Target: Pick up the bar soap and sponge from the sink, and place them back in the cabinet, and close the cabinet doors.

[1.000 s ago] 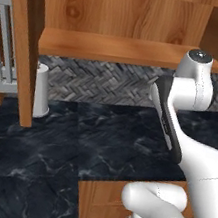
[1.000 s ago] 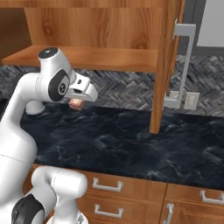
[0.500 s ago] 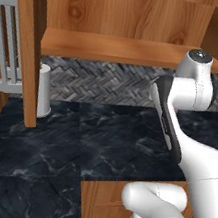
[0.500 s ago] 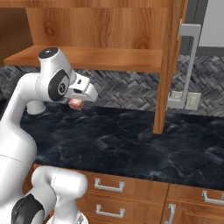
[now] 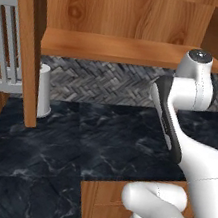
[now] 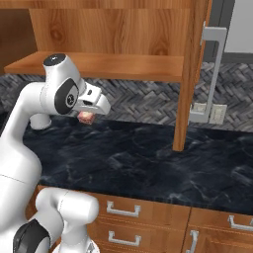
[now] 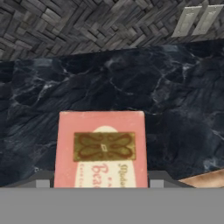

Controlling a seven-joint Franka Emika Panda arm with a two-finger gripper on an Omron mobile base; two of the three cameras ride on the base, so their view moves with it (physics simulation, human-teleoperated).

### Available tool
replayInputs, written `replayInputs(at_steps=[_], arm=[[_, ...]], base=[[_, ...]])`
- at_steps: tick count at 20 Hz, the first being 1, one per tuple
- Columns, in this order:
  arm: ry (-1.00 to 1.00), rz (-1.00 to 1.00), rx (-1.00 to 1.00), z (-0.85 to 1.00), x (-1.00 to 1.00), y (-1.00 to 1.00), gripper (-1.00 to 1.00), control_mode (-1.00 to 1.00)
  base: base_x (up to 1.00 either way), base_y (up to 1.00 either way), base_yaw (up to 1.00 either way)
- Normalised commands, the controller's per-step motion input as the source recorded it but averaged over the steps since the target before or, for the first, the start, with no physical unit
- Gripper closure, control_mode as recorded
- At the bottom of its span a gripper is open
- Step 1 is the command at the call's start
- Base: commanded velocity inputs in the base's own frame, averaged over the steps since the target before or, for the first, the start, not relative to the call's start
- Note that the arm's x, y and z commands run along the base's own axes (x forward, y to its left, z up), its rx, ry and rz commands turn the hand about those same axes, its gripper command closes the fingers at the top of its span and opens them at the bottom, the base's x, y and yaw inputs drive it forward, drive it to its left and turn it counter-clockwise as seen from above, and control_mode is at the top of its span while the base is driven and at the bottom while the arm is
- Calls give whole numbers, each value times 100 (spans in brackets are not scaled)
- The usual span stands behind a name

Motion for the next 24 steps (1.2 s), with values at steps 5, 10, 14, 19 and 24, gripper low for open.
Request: replayInputs(at_steps=[5, 10, 14, 19, 24], arm=[[0, 0, 0, 0, 0, 0, 100, 100], [-3, 0, 0, 24, 1, 0, 100, -100], [-15, 0, 0, 39, 0, 0, 100, -100], [-21, 1, 0, 43, 0, 0, 100, -100], [-21, 0, 0, 43, 0, 0, 100, -100]], base=[[0, 0, 0], [0, 0, 0], [0, 0, 0], [0, 0, 0], [0, 0, 0]])
